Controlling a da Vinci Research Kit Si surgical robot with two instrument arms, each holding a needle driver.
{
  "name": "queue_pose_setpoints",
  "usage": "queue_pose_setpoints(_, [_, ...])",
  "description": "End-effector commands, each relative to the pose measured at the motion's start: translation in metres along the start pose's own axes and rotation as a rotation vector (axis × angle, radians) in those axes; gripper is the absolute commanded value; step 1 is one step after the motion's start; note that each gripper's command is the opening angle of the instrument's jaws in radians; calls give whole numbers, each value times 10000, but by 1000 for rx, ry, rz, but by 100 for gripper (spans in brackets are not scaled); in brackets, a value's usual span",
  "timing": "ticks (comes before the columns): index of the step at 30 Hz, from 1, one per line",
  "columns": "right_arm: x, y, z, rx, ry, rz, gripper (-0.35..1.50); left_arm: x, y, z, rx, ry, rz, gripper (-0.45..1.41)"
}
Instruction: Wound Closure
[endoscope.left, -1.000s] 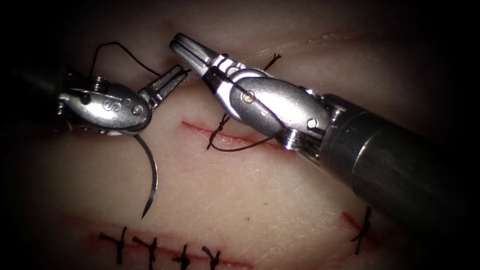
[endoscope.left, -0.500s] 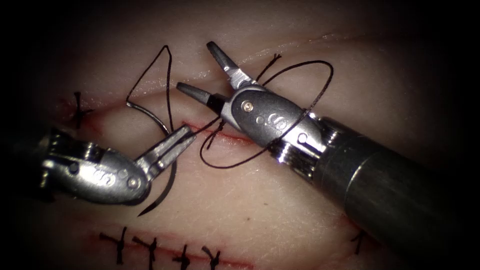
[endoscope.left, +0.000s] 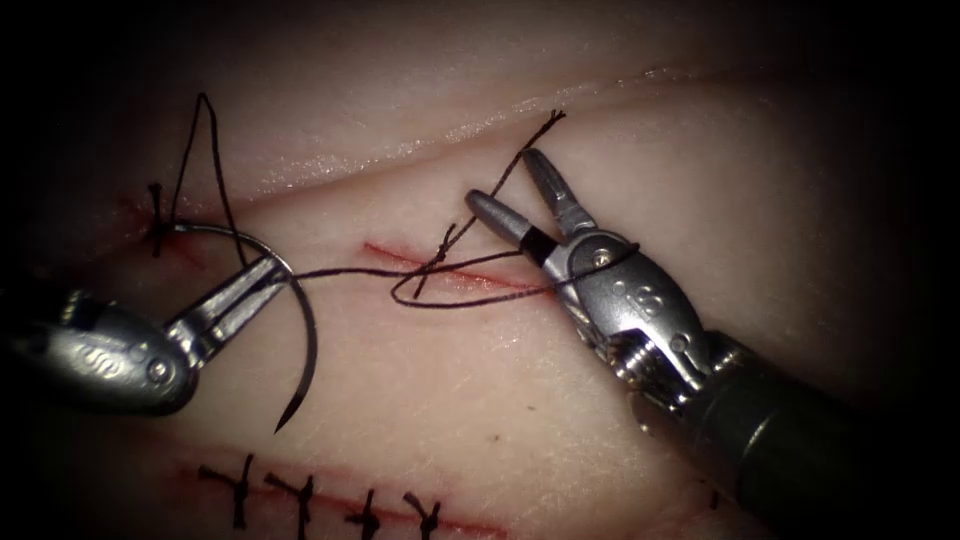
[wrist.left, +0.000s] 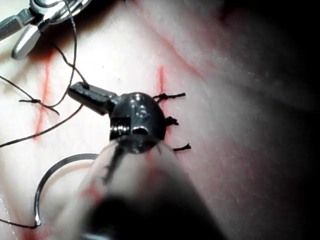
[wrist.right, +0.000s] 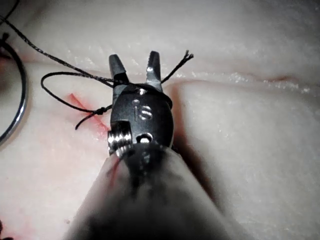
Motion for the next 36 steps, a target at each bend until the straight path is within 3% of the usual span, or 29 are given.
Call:
queue_pose_setpoints(1, [-8, -7, 9, -22, -13, 38, 41, -4, 9, 0, 1, -4, 5, -45])
queue_pose_setpoints(4, [-8, -8, 14, -48, -25, 81, 31, 5, 13, 5, 4, -8, 12, -45])
queue_pose_setpoints(8, [-13, 1, 16, -74, -34, 131, 42, 17, 17, 18, -9, 2, 28, -45])
queue_pose_setpoints(11, [-22, 18, 24, -107, -32, 172, 66, 30, 14, 34, -22, 6, 34, -45])
queue_pose_setpoints(15, [-30, 32, 34, -130, -31, 192, 81, 32, 4, 44, -32, 6, 45, -45])
queue_pose_setpoints(19, [-32, 35, 44, -125, -37, 188, 79, 26, -1, 46, -36, 10, 52, -45])
queue_pose_setpoints(25, [-30, 36, 71, -114, -46, 196, 57, 17, -9, 54, -66, 7, 56, -45])
queue_pose_setpoints(26, [-30, 34, 76, -117, -48, 197, -1, 16, -10, 56, -67, 8, 62, -45])
queue_pose_setpoints(27, [-30, 33, 77, -118, -51, 197, -35, 15, -11, 57, -68, 9, 62, -45])
queue_pose_setpoints(36, [-27, 9, 63, -136, -51, 174, -35, -4, -46, 84, -36, -51, 63, -45])
